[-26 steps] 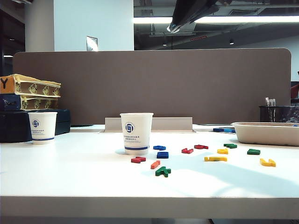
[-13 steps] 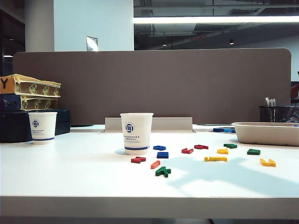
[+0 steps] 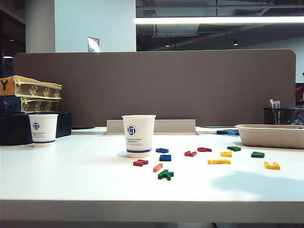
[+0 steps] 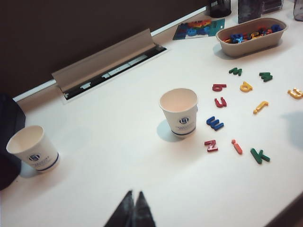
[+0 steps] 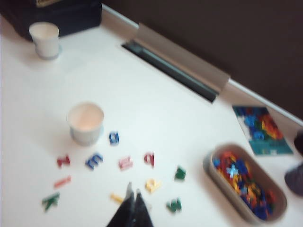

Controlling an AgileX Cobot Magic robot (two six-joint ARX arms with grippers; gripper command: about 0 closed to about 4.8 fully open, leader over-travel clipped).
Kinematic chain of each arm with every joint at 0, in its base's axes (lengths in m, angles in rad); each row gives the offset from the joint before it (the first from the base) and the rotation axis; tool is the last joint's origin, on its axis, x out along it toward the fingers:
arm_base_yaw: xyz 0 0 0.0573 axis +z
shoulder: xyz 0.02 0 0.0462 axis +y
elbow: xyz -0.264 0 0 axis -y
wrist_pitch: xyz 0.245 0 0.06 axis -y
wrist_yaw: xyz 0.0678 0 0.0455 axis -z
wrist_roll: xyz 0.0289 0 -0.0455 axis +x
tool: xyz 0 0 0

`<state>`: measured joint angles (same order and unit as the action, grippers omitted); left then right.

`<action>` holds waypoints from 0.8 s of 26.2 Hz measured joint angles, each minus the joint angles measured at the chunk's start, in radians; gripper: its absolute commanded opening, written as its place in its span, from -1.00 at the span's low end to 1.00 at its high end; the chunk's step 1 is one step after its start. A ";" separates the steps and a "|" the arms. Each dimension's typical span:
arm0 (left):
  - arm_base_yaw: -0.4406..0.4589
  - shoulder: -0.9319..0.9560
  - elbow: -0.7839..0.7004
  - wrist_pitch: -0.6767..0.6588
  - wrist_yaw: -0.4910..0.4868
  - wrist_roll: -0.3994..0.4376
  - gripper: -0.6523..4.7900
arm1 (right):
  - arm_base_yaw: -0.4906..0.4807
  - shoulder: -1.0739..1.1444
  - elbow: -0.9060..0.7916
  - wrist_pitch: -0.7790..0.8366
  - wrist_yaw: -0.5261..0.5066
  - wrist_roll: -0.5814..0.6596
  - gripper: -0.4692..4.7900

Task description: Pick up the letter "c" and put it in the paper cup.

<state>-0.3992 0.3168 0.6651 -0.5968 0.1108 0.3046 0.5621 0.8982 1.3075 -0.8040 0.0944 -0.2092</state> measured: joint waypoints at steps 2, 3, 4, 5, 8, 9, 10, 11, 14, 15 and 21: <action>0.000 -0.030 0.000 -0.030 0.000 -0.004 -0.78 | 0.000 -0.064 -0.059 -0.016 0.007 0.002 -0.83; 0.000 -0.038 0.000 -0.039 0.000 -0.005 -0.78 | 0.000 -0.093 -0.086 -0.021 0.008 0.008 -0.83; 0.000 -0.046 0.000 -0.051 -0.001 -0.006 -0.78 | 0.000 -0.118 -0.108 -0.024 0.010 0.014 -0.83; 0.000 -0.054 0.000 -0.058 0.000 -0.006 -0.78 | 0.000 -0.152 -0.137 -0.024 0.012 0.021 -0.83; 0.000 -0.073 0.000 -0.089 0.000 -0.011 -0.78 | 0.000 -0.254 -0.227 -0.013 0.021 0.038 -0.83; 0.000 -0.075 0.000 -0.103 -0.001 -0.018 -0.78 | 0.000 -0.285 -0.258 -0.009 0.026 0.042 -0.83; 0.000 -0.078 0.000 -0.117 -0.001 -0.021 -0.78 | 0.000 -0.317 -0.288 -0.009 0.036 0.044 -0.83; 0.000 -0.080 0.000 -0.127 -0.001 -0.023 -0.78 | 0.000 -0.347 -0.313 -0.009 0.041 0.045 -0.83; 0.000 -0.080 0.000 -0.135 -0.001 -0.026 -0.78 | 0.000 -0.410 -0.369 0.007 0.057 0.047 -0.83; 0.000 -0.080 -0.003 -0.123 -0.001 -0.026 -0.78 | 0.000 -0.454 -0.412 0.011 0.067 0.048 -0.83; 0.000 -0.080 -0.048 -0.042 -0.021 -0.029 -0.78 | 0.000 -0.544 -0.530 0.082 0.069 0.087 -0.82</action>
<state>-0.3992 0.2363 0.6170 -0.6384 0.0898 0.2752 0.5625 0.3542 0.7773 -0.7223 0.1631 -0.1226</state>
